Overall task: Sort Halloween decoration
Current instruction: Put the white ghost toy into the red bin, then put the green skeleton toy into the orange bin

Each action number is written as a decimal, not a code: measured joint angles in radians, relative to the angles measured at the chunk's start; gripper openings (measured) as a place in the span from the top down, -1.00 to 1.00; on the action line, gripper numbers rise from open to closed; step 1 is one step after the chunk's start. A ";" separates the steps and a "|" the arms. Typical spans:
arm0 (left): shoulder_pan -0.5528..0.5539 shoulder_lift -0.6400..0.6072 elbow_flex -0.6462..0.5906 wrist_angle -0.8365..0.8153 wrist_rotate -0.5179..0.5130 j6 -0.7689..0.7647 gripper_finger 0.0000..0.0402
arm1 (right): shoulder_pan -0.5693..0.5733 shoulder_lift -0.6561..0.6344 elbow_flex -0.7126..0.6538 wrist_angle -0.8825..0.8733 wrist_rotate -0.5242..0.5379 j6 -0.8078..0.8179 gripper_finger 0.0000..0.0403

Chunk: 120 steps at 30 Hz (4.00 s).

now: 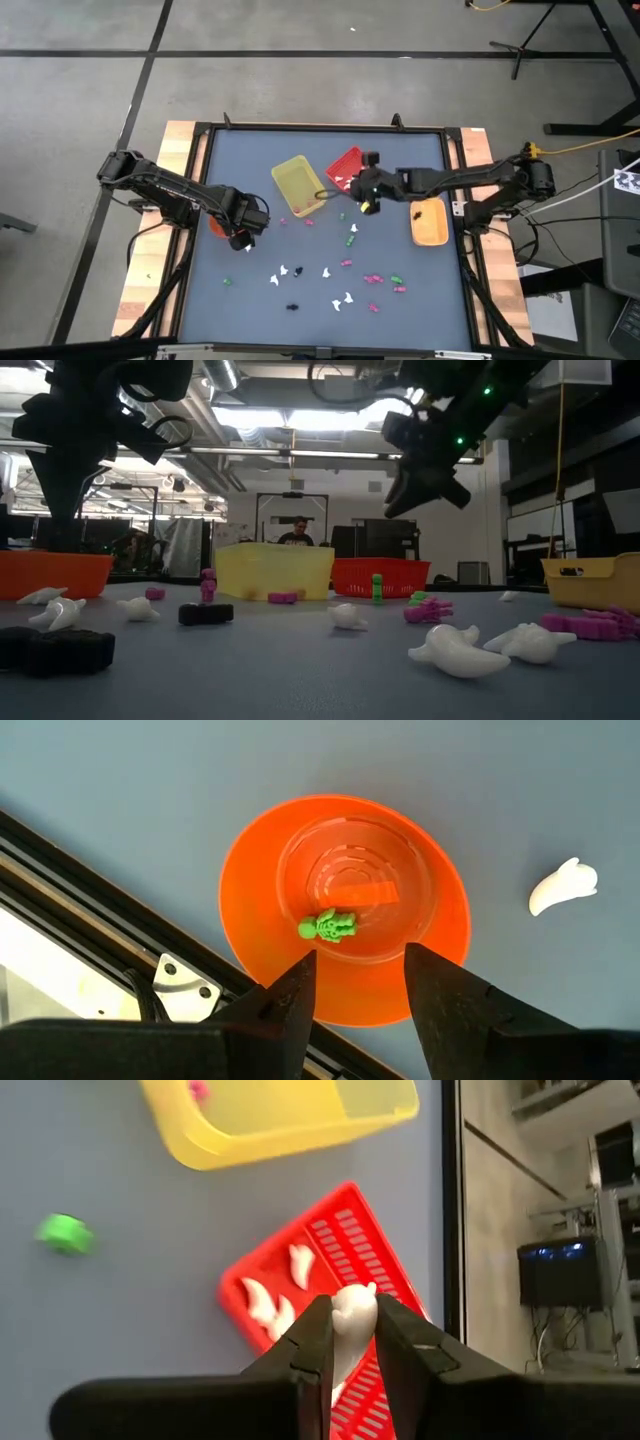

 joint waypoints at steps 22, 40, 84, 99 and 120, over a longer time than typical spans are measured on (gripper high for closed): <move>0.000 0.000 0.000 0.000 0.000 0.000 0.32 | -0.106 0.000 0.000 0.000 -0.121 -0.001 0.02; 0.000 0.000 0.000 0.000 0.000 0.000 0.32 | -0.106 0.001 0.000 0.001 -0.344 0.000 -0.12; 0.000 0.000 0.000 0.053 -0.001 0.000 0.32 | 0.005 0.252 -0.001 0.122 -0.511 -0.109 -0.12; 0.000 0.000 0.000 0.058 -0.008 0.000 0.32 | 0.005 0.267 -0.001 0.131 -0.504 -0.109 -0.12; 0.000 0.000 0.000 0.060 -0.008 0.001 0.32 | 0.006 0.267 -0.001 0.132 -0.532 -0.109 0.67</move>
